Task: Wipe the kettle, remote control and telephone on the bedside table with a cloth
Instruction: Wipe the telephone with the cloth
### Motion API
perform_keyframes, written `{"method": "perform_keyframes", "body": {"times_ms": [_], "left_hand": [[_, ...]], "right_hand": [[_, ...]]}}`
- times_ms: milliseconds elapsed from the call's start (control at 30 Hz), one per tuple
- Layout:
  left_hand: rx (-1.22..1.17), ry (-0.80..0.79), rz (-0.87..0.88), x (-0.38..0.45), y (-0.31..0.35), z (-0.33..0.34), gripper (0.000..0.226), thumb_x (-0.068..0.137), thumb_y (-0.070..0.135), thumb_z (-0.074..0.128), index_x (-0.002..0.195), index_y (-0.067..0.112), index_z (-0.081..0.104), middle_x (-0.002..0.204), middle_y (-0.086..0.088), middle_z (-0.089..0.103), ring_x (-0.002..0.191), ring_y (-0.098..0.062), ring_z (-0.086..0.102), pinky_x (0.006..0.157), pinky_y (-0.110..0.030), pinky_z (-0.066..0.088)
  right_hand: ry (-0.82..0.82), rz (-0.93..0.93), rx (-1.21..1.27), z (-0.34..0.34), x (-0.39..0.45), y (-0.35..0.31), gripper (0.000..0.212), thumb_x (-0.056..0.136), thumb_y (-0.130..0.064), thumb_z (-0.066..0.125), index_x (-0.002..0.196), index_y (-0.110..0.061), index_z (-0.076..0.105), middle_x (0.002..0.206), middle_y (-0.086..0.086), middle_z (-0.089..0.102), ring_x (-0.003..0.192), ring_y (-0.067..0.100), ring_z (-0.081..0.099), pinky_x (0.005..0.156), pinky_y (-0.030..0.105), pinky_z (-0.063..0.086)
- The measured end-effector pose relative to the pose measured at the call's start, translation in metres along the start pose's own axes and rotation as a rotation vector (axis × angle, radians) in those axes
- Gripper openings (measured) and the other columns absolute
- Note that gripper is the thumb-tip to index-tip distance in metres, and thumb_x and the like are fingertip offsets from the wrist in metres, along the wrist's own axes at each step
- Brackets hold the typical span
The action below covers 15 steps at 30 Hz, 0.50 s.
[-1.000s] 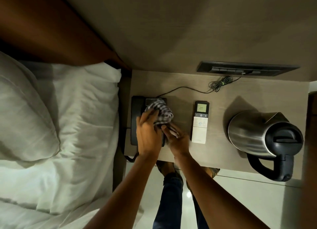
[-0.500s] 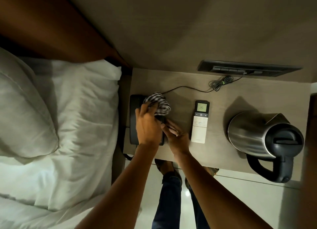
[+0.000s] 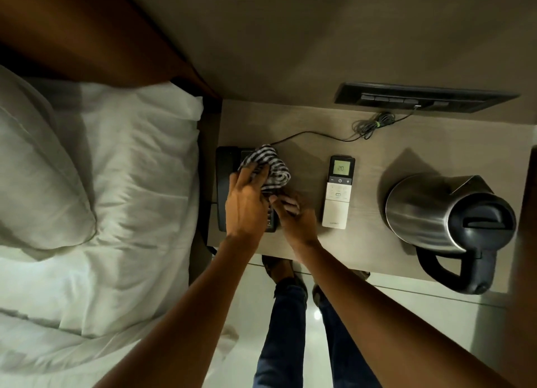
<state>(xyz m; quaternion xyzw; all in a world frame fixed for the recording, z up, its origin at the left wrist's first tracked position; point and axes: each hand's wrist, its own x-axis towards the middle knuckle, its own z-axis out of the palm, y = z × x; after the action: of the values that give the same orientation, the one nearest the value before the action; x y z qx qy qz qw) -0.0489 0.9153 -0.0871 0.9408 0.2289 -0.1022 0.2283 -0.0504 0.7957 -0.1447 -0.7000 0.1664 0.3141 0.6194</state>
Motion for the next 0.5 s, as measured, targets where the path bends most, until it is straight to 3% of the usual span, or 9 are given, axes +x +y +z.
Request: {"method": "perform_keyframes", "body": {"times_ms": [67, 167, 267, 333, 433, 500], "left_hand": [[-0.006, -0.016, -0.026, -0.025, -0.009, 0.003, 0.054, 0.091, 0.006, 0.059, 0.142, 0.023, 0.058, 0.15, -0.003, 0.051, 0.131, -0.028, 0.047, 0.09, -0.036, 0.057], [-0.09, -0.021, -0.077, -0.054, -0.01, 0.009, 0.051, 0.091, 0.019, 0.05, 0.141, 0.023, 0.059, 0.148, -0.005, 0.052, 0.132, -0.02, 0.044, 0.1, -0.029, 0.05], [-0.134, 0.037, -0.133, -0.045, -0.01, 0.015, 0.053, 0.091, -0.001, 0.061, 0.139, 0.021, 0.061, 0.146, -0.005, 0.053, 0.131, -0.016, 0.043, 0.101, -0.018, 0.039], [-0.123, 0.037, -0.113, -0.04, -0.009, 0.016, 0.058, 0.086, -0.01, 0.065, 0.138, 0.017, 0.063, 0.146, -0.007, 0.054, 0.132, -0.026, 0.047, 0.102, -0.022, 0.041], [-0.103, 0.022, -0.034, -0.041, -0.014, 0.013, 0.058, 0.084, -0.011, 0.066, 0.136, 0.014, 0.064, 0.145, -0.012, 0.056, 0.131, -0.033, 0.049, 0.102, -0.027, 0.043], [-0.088, 0.032, 0.008, -0.04, -0.019, 0.012, 0.055, 0.085, -0.01, 0.065, 0.136, 0.013, 0.065, 0.145, -0.013, 0.057, 0.13, -0.035, 0.051, 0.101, -0.028, 0.044]], "right_hand": [[-0.015, 0.049, 0.019, -0.002, 0.0, 0.0, 0.039, 0.098, -0.022, 0.076, 0.135, -0.013, 0.068, 0.126, 0.005, 0.077, 0.114, 0.014, 0.075, 0.095, 0.031, 0.063], [0.002, 0.123, 0.057, -0.001, -0.003, 0.002, 0.044, 0.097, -0.009, 0.074, 0.139, -0.007, 0.062, 0.13, 0.014, 0.073, 0.12, 0.027, 0.072, 0.102, 0.043, 0.061], [0.046, 0.14, 0.077, 0.005, -0.005, 0.004, 0.038, 0.098, -0.01, 0.075, 0.135, -0.008, 0.067, 0.128, 0.011, 0.076, 0.116, 0.022, 0.074, 0.096, 0.033, 0.063], [0.075, 0.15, 0.088, 0.005, -0.005, 0.005, 0.035, 0.098, -0.012, 0.074, 0.132, -0.009, 0.068, 0.127, 0.009, 0.076, 0.115, 0.02, 0.074, 0.092, 0.027, 0.062], [0.089, 0.157, 0.048, 0.007, -0.006, 0.007, 0.038, 0.099, -0.017, 0.074, 0.136, -0.009, 0.065, 0.129, 0.009, 0.075, 0.118, 0.022, 0.072, 0.095, 0.034, 0.063], [0.097, 0.153, 0.0, 0.008, -0.005, 0.009, 0.04, 0.099, -0.021, 0.074, 0.136, -0.009, 0.064, 0.129, 0.008, 0.075, 0.117, 0.021, 0.072, 0.09, 0.028, 0.062]]}}
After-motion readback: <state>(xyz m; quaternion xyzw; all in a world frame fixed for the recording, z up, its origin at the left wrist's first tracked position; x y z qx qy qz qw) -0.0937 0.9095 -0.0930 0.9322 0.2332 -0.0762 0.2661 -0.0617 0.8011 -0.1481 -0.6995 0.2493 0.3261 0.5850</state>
